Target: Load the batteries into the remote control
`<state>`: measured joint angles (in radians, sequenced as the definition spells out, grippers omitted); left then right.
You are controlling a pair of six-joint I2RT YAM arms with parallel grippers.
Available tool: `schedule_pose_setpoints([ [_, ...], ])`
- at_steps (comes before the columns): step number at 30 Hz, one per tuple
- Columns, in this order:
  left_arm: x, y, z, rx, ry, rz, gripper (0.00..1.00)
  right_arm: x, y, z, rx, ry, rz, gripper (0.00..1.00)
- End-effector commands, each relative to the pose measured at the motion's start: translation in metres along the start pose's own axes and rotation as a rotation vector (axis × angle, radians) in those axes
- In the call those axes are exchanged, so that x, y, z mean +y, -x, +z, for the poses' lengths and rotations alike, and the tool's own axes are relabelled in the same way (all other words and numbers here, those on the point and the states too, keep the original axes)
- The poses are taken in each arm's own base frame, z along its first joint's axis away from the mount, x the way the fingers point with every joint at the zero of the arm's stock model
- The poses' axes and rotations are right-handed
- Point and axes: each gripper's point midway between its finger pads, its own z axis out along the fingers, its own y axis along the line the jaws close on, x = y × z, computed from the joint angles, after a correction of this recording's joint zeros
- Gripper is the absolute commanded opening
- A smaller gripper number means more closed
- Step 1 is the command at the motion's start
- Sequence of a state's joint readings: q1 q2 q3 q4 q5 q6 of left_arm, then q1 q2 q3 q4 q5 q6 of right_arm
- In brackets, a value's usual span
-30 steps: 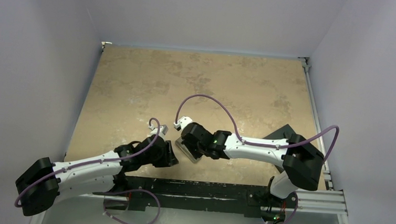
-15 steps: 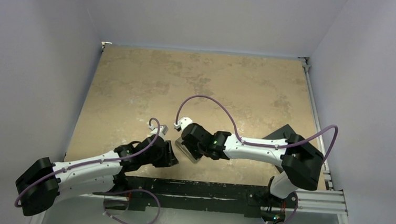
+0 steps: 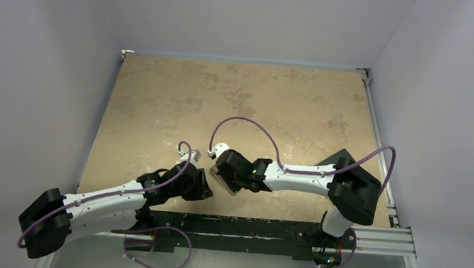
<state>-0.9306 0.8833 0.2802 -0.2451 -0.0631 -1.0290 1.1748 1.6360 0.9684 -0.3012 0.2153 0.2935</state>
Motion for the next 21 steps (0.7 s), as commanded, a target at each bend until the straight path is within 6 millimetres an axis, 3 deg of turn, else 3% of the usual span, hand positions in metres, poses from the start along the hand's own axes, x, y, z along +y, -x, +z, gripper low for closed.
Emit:
schedule_pose_setpoints([
  [1,-0.008,0.005,-0.002,-0.016,-0.026,0.010,0.38,-0.002,0.004,-0.001,-0.015,-0.007,0.015,0.00],
  [7,-0.009,0.006,-0.003,-0.019,-0.028,0.009,0.38,-0.005,0.011,-0.007,-0.037,-0.016,0.021,0.11],
  [13,-0.009,0.008,-0.005,-0.025,-0.023,0.011,0.38,-0.010,0.020,-0.016,-0.078,-0.036,0.025,0.44],
  [21,-0.008,0.008,-0.005,-0.025,-0.019,0.010,0.38,-0.006,0.019,-0.022,-0.099,0.003,0.019,0.60],
])
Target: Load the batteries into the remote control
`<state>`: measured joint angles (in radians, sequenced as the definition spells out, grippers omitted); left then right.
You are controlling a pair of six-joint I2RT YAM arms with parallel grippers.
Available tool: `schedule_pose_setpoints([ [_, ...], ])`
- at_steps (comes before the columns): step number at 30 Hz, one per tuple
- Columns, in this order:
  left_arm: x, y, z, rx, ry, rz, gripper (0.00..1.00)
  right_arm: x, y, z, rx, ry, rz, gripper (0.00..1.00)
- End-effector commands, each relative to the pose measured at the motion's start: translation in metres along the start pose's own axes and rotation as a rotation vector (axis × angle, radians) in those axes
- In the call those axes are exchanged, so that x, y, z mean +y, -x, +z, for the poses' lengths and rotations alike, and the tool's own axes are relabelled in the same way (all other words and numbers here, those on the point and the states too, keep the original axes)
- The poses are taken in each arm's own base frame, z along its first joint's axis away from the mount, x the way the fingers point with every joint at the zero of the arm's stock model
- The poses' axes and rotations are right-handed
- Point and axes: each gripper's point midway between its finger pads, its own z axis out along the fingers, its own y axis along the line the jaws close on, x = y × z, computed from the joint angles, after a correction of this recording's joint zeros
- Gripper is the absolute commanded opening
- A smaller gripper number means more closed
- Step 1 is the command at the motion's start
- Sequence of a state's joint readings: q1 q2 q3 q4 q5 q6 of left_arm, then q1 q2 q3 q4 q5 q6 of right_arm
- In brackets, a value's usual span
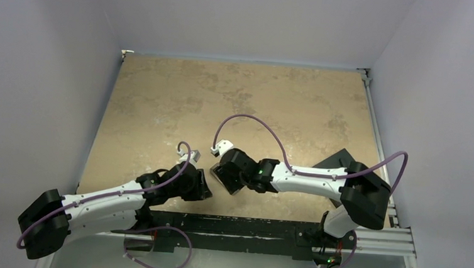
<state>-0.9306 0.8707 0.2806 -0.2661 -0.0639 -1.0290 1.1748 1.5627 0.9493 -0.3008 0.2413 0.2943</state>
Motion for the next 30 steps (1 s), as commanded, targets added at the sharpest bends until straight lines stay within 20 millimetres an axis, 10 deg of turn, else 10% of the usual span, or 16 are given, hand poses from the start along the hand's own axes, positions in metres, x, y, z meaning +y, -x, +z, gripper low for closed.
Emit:
schedule_pose_setpoints([
  [1,-0.010,0.009,-0.003,-0.029,-0.026,0.010,0.38,-0.001,0.007,-0.005,-0.038,0.014,0.005,0.60],
  [30,-0.007,0.009,-0.015,-0.043,-0.032,-0.014,0.38,0.007,-0.014,0.026,-0.001,0.075,0.027,0.75],
])
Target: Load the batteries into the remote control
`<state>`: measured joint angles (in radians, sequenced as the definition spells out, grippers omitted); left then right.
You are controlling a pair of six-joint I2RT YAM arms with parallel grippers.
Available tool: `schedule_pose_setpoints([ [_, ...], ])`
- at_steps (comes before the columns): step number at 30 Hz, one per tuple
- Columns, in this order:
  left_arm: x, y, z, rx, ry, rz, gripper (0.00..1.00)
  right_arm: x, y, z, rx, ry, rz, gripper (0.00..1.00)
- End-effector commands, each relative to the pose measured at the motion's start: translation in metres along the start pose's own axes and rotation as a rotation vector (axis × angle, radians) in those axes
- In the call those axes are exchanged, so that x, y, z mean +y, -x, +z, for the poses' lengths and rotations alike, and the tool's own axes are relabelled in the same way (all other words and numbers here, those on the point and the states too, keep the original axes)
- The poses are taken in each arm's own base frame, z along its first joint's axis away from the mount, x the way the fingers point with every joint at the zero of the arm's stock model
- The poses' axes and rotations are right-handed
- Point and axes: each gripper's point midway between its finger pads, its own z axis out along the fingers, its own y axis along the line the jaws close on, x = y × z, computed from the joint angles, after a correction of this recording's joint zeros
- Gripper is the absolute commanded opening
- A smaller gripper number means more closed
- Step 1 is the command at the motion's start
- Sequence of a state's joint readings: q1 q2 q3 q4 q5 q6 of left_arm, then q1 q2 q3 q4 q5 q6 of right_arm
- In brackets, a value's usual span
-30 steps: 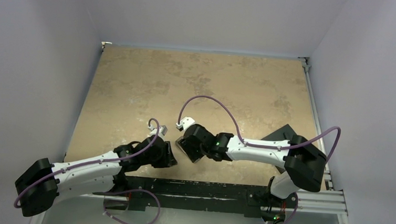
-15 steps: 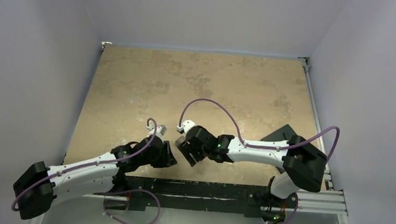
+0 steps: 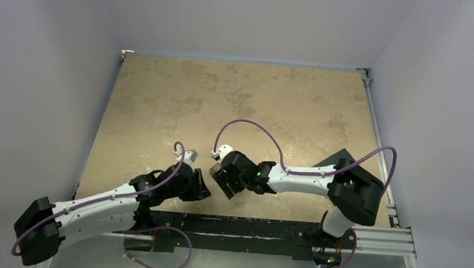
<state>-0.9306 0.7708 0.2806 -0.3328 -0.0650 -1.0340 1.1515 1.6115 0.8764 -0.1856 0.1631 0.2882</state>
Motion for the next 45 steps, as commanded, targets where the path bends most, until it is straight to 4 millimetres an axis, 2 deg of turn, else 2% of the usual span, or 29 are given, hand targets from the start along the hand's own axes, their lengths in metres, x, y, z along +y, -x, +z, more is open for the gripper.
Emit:
schedule_pose_setpoints([
  [1,-0.004,0.006,-0.003,-0.023,-0.004,-0.007,0.38,0.003,0.007,0.006,-0.028,0.020,0.015,0.74],
  [5,-0.003,0.005,-0.002,-0.022,-0.003,-0.009,0.38,0.003,0.002,0.010,-0.017,0.028,0.017,0.74],
  [9,-0.002,0.005,-0.002,-0.022,0.001,-0.011,0.38,0.003,-0.001,0.011,-0.010,0.027,0.018,0.69],
  [14,-0.003,0.005,-0.001,-0.021,0.002,-0.013,0.38,0.002,-0.009,0.016,0.014,0.026,0.015,0.56],
  [18,-0.005,0.006,-0.002,-0.021,-0.008,-0.026,0.38,0.003,-0.013,0.017,0.024,0.032,0.016,0.41],
  [23,-0.010,0.007,-0.005,-0.022,-0.023,-0.038,0.38,0.005,-0.007,0.010,0.000,0.045,0.019,0.28],
  [28,-0.015,0.007,-0.006,-0.016,-0.041,-0.056,0.38,0.005,0.000,0.001,-0.034,0.050,0.034,0.24],
  [35,-0.022,0.005,-0.004,-0.008,-0.087,-0.088,0.38,0.005,-0.004,-0.013,-0.066,0.075,0.064,0.23],
  [45,-0.053,0.007,-0.011,-0.003,-0.245,-0.105,0.41,0.013,0.000,-0.045,-0.162,0.171,0.124,0.24],
])
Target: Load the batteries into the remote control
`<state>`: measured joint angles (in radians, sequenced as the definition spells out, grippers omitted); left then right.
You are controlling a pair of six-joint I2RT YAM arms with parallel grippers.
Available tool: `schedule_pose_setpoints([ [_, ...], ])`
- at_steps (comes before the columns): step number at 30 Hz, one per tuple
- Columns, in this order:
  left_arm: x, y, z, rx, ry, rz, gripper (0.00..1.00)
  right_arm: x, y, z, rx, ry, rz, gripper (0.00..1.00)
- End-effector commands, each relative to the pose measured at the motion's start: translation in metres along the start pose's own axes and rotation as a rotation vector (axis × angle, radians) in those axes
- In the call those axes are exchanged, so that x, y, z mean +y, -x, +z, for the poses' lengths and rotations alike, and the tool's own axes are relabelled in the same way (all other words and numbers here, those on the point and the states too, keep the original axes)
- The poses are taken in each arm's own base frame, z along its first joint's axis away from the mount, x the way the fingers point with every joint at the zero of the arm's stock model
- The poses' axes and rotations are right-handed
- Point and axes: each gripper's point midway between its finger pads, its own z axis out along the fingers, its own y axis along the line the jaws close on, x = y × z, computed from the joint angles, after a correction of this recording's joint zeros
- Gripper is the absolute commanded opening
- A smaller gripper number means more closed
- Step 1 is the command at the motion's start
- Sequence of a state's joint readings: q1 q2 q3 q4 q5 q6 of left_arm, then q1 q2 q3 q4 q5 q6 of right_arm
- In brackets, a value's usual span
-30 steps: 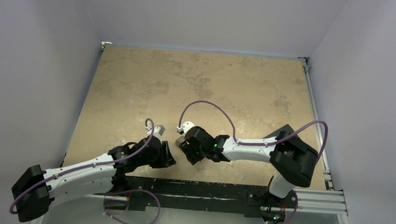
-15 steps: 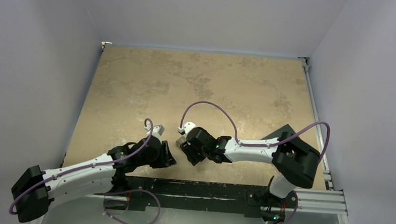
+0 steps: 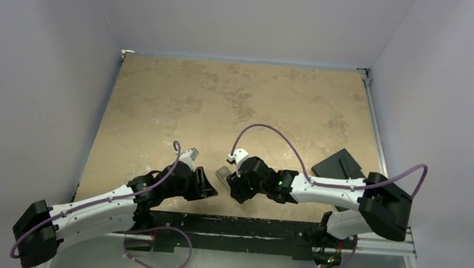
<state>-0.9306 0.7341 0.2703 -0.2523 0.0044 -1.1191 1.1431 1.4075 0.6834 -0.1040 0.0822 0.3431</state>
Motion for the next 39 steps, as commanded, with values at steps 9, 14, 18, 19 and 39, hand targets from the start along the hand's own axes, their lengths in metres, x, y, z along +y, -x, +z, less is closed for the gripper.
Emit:
schedule_pose_setpoints([
  [9,-0.061,0.008,-0.014,-0.016,-0.353,-0.039,0.50,0.019,0.026,-0.040,-0.179,0.164,0.112,0.25],
  [14,-0.068,0.013,-0.019,-0.023,-0.430,-0.052,0.54,0.023,0.036,-0.056,-0.243,0.244,0.155,0.26],
  [18,-0.077,0.018,-0.027,-0.036,-0.536,-0.072,0.57,0.024,0.042,-0.067,-0.278,0.297,0.184,0.25],
  [19,-0.078,0.020,-0.029,-0.041,-0.557,-0.076,0.58,0.025,0.043,-0.070,-0.288,0.311,0.190,0.25],
  [39,-0.118,0.030,-0.070,-0.090,-0.869,-0.038,0.59,0.063,0.073,-0.115,-0.427,0.712,0.303,0.25],
])
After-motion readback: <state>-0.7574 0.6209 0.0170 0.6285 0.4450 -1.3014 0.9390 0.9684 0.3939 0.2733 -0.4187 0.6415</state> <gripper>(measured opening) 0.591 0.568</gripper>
